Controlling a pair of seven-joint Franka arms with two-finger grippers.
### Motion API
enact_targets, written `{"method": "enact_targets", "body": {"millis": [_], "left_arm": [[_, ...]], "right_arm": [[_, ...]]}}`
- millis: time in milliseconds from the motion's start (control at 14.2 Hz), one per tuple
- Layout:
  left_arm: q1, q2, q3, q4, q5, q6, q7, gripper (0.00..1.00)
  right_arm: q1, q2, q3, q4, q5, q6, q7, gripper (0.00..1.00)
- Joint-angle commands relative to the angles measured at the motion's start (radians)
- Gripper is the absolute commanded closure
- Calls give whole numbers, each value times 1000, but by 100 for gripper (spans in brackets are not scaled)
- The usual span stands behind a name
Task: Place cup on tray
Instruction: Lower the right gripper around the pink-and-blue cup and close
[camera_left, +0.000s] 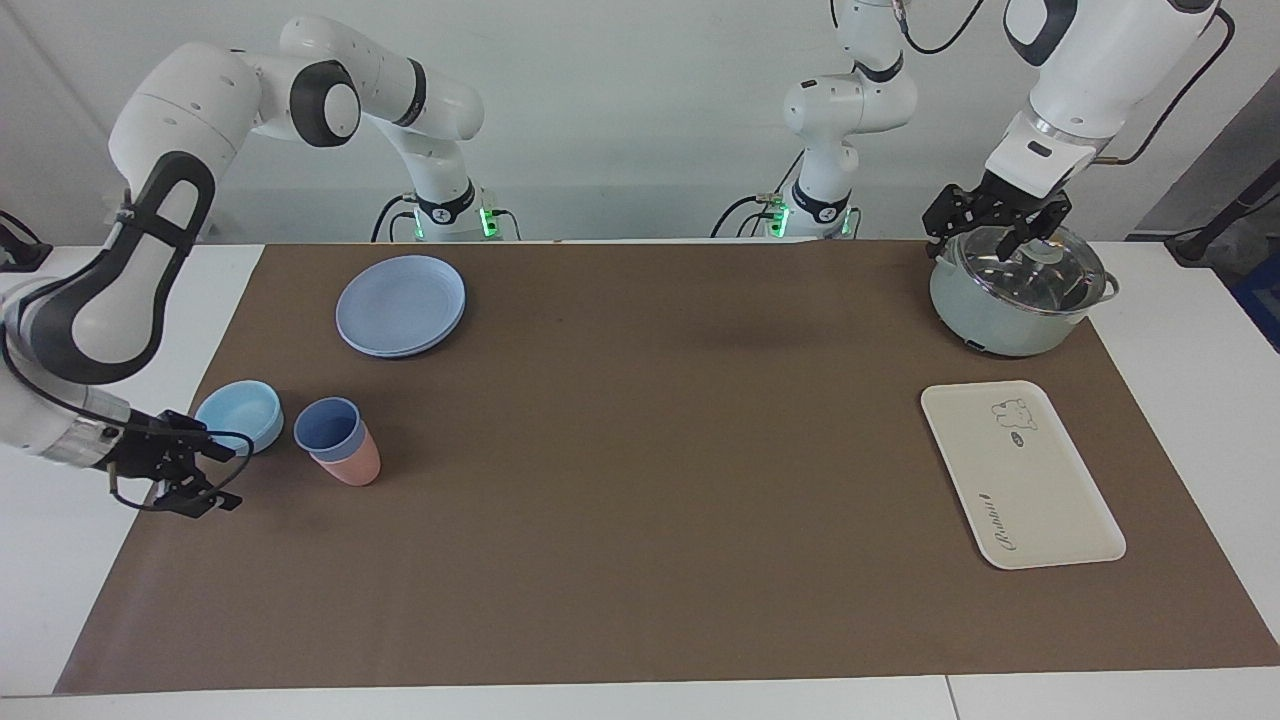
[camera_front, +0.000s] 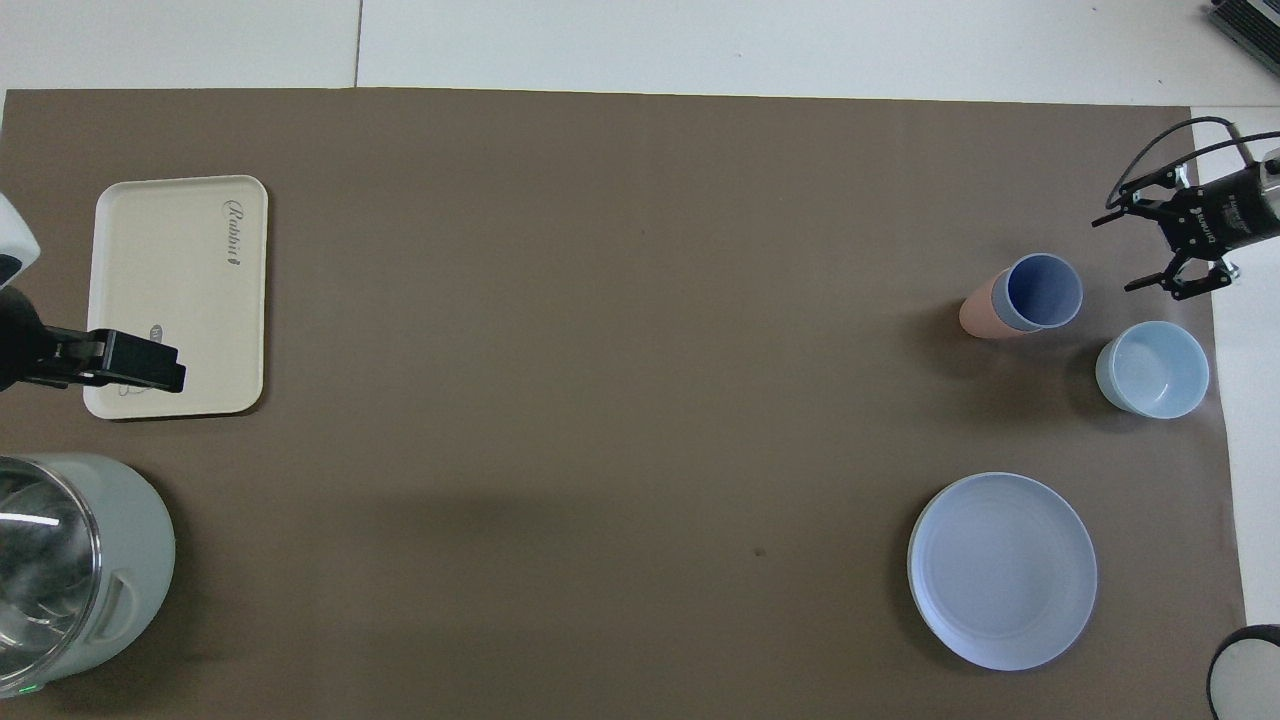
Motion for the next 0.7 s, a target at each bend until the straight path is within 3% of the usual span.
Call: {"method": "enact_targets", "body": {"millis": [0,141,634], "left_arm": [[13,-26,-5,-28,9,12,10,0],[13,-26,-5,-28,9,12,10,0],[13,-26,-5,-28,9,12,10,0]], "right_arm": [[5,11,5,23,101,-38,107,9],[1,-30,4,-107,120,-25,116,9],[-6,-145,4,-396,268,69,127,9]]}}
